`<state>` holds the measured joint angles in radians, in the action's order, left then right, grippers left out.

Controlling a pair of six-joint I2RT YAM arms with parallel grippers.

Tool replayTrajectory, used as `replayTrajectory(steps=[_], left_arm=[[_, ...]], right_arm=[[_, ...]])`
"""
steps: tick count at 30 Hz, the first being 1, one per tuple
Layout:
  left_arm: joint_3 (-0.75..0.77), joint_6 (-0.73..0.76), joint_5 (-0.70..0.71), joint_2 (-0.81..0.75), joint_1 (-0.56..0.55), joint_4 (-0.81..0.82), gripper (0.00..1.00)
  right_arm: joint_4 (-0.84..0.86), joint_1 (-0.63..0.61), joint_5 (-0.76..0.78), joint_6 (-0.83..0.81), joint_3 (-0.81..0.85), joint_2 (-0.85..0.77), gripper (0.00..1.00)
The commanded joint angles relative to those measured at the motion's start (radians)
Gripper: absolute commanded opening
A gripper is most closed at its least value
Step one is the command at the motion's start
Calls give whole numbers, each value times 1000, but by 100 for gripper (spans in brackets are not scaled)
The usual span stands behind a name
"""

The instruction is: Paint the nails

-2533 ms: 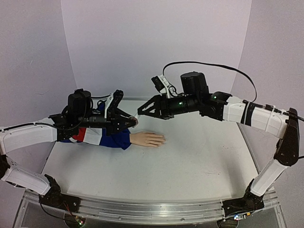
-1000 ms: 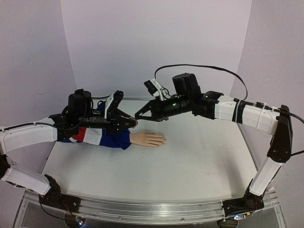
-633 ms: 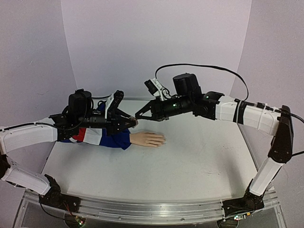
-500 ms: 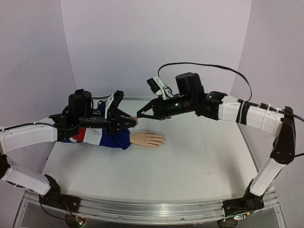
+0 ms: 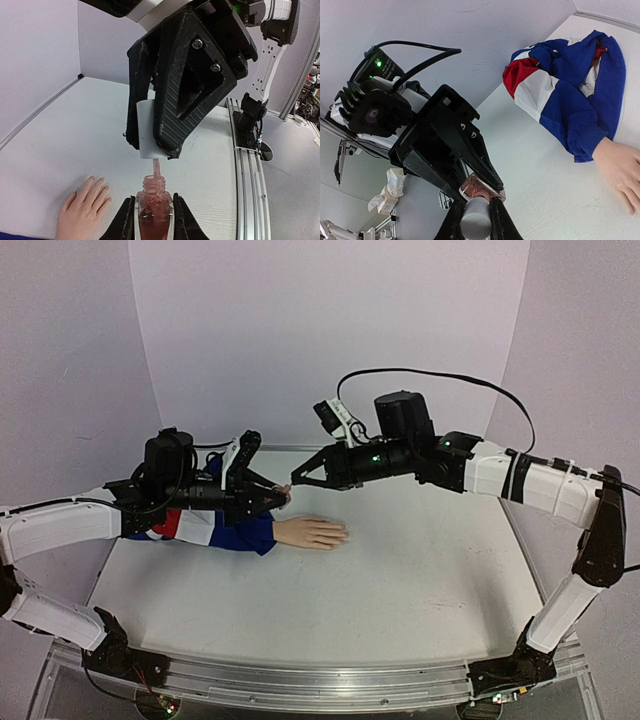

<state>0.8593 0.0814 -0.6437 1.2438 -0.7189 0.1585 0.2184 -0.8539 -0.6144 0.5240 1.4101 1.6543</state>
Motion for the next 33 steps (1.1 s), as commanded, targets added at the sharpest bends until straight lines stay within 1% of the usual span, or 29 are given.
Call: replayTrajectory(steps=[1, 33], left_arm=[[10, 14, 10, -4, 2, 35, 0], [13, 21, 13, 12, 2, 18, 0]], right_arm=[[62, -2, -5, -4, -9, -57, 0], [82, -2, 19, 7, -32, -91, 0]])
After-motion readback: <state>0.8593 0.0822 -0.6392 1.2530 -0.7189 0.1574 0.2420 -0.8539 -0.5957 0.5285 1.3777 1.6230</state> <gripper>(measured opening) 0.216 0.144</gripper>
